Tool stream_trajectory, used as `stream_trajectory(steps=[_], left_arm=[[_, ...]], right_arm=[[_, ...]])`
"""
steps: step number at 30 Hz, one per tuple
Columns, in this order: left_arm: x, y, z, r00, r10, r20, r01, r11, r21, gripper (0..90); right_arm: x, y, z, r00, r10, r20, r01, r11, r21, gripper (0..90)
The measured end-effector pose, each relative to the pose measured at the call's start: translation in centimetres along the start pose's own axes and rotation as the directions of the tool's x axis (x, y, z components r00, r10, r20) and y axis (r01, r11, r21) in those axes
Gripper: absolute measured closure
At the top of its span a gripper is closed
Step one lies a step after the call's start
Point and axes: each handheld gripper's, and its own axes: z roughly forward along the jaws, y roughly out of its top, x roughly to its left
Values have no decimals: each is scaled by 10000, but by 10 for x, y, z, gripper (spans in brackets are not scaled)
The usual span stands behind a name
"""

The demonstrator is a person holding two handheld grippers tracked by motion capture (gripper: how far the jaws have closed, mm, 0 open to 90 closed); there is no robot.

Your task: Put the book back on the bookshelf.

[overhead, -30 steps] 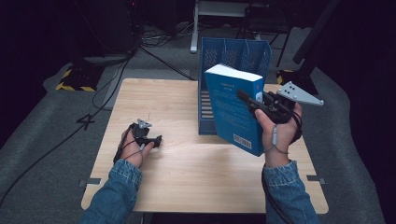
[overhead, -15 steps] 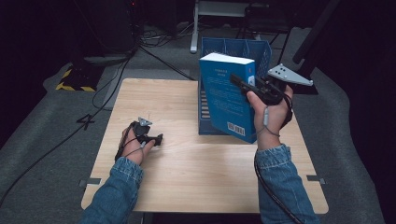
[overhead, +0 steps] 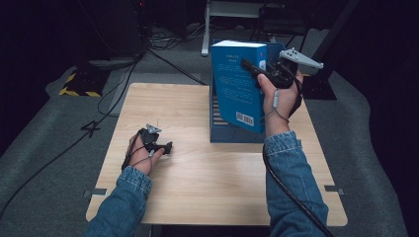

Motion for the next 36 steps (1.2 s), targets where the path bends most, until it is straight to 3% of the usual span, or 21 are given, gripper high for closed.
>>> stream_trajectory(steps=[2, 12, 17, 24, 32, 36], left_arm=[[0, 0, 0, 10000, -2, 2, 2, 10000, -1, 181], [0, 0, 0, 10000, -30, -17, 30, 10000, -10, 187], [0, 0, -1, 10000, -7, -26, 7, 10000, 7, 188], [0, 0, 0, 10000, -39, -5, 39, 10000, -13, 189], [0, 0, 0, 10000, -40, -12, 40, 10000, -15, 191], [0, 0, -1, 10000, -30, 3, 30, 10000, 25, 191]], right_arm=[[-3, 0, 7, 10000, -25, -16, 25, 10000, -91, 616], [-21, -11, 38, 9958, 907, -120, -907, 9959, -7, 615], [-28, -16, 48, 9939, 1099, 77, -1099, 9939, 77, 615], [-38, -17, 52, 9922, 1099, 581, -1111, 9936, 179, 615], [-50, -22, 50, 9799, 1788, 879, -1793, 9838, -21, 614], [-52, -21, 49, 9769, 1851, 1067, -1841, 9827, -195, 613]])
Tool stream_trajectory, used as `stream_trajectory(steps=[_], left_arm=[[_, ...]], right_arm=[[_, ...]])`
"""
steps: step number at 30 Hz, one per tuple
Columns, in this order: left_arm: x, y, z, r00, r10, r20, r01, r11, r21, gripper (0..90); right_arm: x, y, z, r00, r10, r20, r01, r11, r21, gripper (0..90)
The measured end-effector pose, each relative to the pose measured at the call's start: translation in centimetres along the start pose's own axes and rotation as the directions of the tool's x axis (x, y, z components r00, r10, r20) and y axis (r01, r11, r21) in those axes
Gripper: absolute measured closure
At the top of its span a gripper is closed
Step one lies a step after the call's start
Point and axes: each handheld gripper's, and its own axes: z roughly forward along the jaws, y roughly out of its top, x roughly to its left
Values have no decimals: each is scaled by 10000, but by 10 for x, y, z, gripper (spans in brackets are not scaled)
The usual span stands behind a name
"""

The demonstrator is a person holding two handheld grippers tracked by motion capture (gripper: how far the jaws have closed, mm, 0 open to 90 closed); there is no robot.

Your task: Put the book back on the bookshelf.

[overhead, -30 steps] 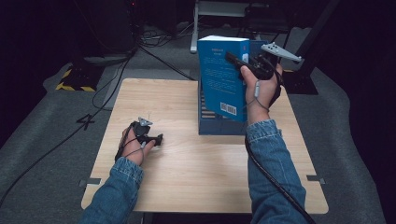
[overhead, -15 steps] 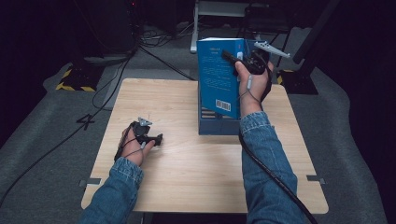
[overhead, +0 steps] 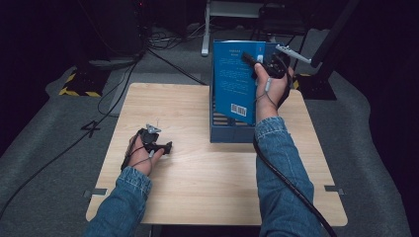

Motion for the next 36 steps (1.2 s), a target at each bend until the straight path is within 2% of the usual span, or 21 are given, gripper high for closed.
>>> stream_trajectory(steps=[6, 11, 13, 19, 27, 32, 36], left_arm=[[0, 0, 0, 10000, 0, 7, 0, 10000, -11, 191], [0, 0, 0, 10000, 7, 0, -7, 10000, -9, 191], [0, 0, 0, 10000, 8, 1, -8, 10000, -8, 191], [0, 0, 0, 10000, 5, 1, -5, 10000, -11, 191], [0, 0, 0, 10000, 8, 0, -8, 10000, -9, 191], [0, 0, 0, 10000, 10, -4, -10, 10000, -8, 191], [-1, 0, 0, 10000, 29, -61, -30, 10000, -38, 190]], right_arm=[[-8, 2, -4, 9992, 177, 349, -172, 9997, -145, 613], [-3, 3, 1, 9988, -36, 480, 38, 10000, -31, 613], [3, 2, 9, 9981, -235, 567, 229, 9997, 113, 613], [10, 0, 21, 9963, -508, 698, 488, 9984, 293, 613], [21, -3, 38, 9953, -784, 575, 771, 9967, 247, 613], [24, -10, 50, 9896, -1148, 865, 1136, 9933, 195, 612], [25, -16, 54, 9910, -1118, 741, 1113, 9937, 115, 610]])
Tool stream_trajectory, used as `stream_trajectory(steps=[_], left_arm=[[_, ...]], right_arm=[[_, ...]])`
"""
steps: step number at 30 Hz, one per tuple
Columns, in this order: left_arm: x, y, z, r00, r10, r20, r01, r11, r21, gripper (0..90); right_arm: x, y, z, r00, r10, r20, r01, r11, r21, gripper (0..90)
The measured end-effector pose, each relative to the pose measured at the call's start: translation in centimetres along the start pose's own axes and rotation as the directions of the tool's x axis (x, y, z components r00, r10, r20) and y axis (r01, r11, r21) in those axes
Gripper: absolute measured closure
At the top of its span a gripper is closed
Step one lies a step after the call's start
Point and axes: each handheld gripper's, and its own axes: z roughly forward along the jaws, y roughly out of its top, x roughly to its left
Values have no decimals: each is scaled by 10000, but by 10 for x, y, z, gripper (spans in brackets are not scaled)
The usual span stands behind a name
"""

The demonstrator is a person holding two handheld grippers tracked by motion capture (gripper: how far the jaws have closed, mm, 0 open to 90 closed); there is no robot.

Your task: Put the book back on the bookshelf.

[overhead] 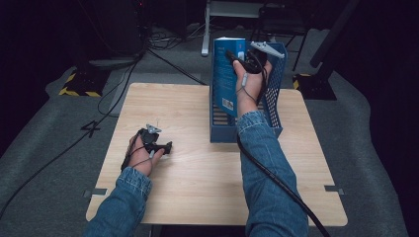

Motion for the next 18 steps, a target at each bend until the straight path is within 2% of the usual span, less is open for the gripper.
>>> stream_trajectory(steps=[3, 8, 13, 18], left_arm=[[0, 0, 0, 10000, 1, -3, -1, 10000, 0, 190], [0, 0, 0, 10000, 3, -14, -3, 10000, 3, 191], [0, 0, 0, 10000, 41, -41, -41, 10000, 6, 191], [0, 0, 0, 10000, 29, -47, -29, 10000, 10, 191]], right_arm=[[3, -3, 2, 10000, -82, -25, 82, 10000, 44, 608], [10, -13, 6, 9982, -603, 41, 601, 9977, 328, 606], [13, -21, 10, 9974, -715, -18, 714, 9952, 666, 604], [15, -27, 12, 9943, -1062, 107, 1047, 9898, 966, 603]])
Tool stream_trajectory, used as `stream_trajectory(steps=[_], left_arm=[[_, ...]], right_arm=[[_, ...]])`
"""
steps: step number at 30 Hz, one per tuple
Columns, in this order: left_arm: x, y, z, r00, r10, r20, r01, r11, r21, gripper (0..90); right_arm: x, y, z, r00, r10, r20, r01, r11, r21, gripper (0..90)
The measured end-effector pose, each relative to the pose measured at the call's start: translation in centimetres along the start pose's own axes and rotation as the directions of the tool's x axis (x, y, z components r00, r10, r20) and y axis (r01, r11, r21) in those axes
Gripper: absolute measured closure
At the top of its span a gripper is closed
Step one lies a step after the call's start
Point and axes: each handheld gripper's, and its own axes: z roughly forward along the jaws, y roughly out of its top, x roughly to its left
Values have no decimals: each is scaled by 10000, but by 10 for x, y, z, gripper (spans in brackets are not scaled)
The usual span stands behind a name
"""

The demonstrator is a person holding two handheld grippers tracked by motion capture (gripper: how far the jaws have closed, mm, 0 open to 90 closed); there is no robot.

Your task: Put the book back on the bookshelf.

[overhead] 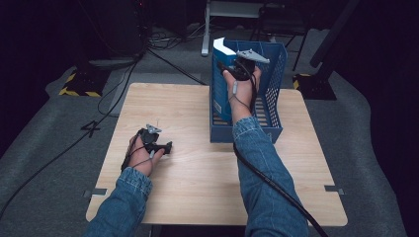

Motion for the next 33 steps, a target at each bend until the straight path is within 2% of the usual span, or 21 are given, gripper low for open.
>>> stream_trajectory(steps=[3, 5, 8, 9, 11, 14, 21, 24, 27, 30, 33], left_arm=[[0, 0, 0, 10000, 11, -43, -11, 10000, -13, 193], [0, 0, 0, 10000, -36, -12, 36, 10000, -14, 193], [0, 0, 0, 10000, 7, -22, -7, 10000, -7, 192], [0, 0, 0, 10000, -25, -16, 25, 10000, -23, 192], [0, 0, 0, 10000, -23, -1, 23, 10000, -20, 192], [0, 0, 0, 10000, -5, 3, 5, 10000, -8, 192], [0, 0, 0, 10000, 8, 16, -8, 10000, 3, 192], [0, 0, 0, 10000, 12, -28, -12, 10000, -20, 193], [-1, 0, 0, 10000, -6, -27, 6, 10000, -14, 194], [-1, 0, 0, 10000, -24, -38, 24, 10000, -10, 195], [-1, 0, 0, 10000, -45, -55, 45, 10000, -22, 195]], right_arm=[[1, -9, 2, 9997, -171, 166, 171, 9999, 16, 604], [1, -15, 4, 9996, -121, 240, 120, 9999, 74, 604], [-3, -27, 9, 9995, 220, 242, -232, 9984, 506, 605], [-5, -32, 8, 9987, 490, 157, -494, 9984, 284, 605], [-6, -33, 7, 9982, 581, 146, -583, 9982, 132, 605], [-4, -33, 6, 9993, 327, 197, -330, 9993, 149, 605], [3, -44, -6, 9993, 49, 367, -49, 10000, -1, 602], [9, -51, -15, 9975, -252, 665, 235, 9994, 262, 597], [12, -58, -21, 9968, -289, 750, 247, 9981, 565, 594], [17, -64, -24, 9956, -510, 782, 453, 9963, 729, 588], [19, -63, -23, 9941, -656, 861, 586, 9949, 818, 592]])
